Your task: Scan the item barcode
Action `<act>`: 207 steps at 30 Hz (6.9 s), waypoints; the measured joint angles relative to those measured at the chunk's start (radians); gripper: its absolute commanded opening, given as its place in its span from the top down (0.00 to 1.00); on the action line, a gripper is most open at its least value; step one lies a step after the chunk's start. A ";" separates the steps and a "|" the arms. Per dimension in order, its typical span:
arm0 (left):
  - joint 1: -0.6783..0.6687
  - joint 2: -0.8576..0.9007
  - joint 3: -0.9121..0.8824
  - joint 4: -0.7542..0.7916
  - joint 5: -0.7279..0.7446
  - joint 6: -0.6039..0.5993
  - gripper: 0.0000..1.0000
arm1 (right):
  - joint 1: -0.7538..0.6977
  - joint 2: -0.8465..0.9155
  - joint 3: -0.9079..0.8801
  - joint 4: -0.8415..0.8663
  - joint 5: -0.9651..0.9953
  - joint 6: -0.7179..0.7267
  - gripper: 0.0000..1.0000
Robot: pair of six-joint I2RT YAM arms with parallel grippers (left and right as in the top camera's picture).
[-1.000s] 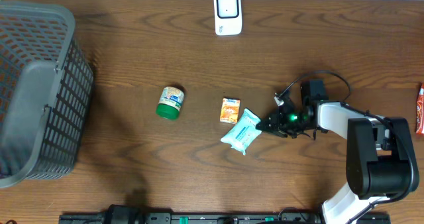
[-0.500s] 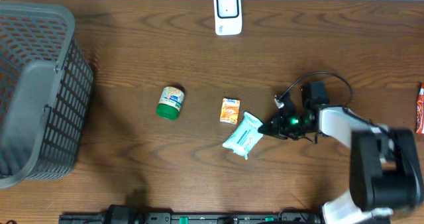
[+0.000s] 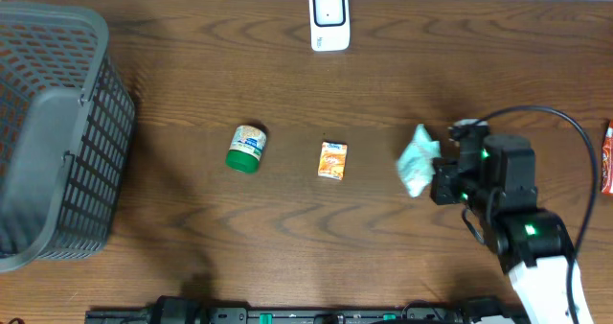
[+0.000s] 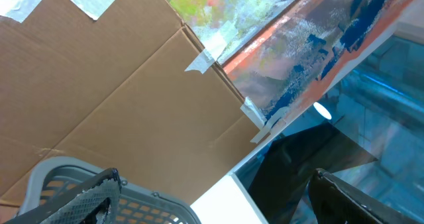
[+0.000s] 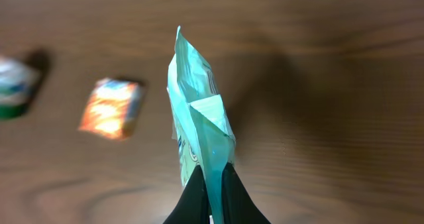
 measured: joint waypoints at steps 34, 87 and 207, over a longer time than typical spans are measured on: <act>0.000 0.000 0.000 0.000 0.000 0.000 0.09 | 0.663 0.487 0.000 0.072 0.211 0.186 0.22; 0.000 0.000 0.000 0.000 0.000 0.000 0.09 | -0.199 0.201 -0.298 0.035 -0.217 0.481 0.12; 0.000 0.000 -0.006 0.000 0.000 -0.001 0.09 | -0.188 0.285 -0.014 0.707 -0.339 0.356 0.98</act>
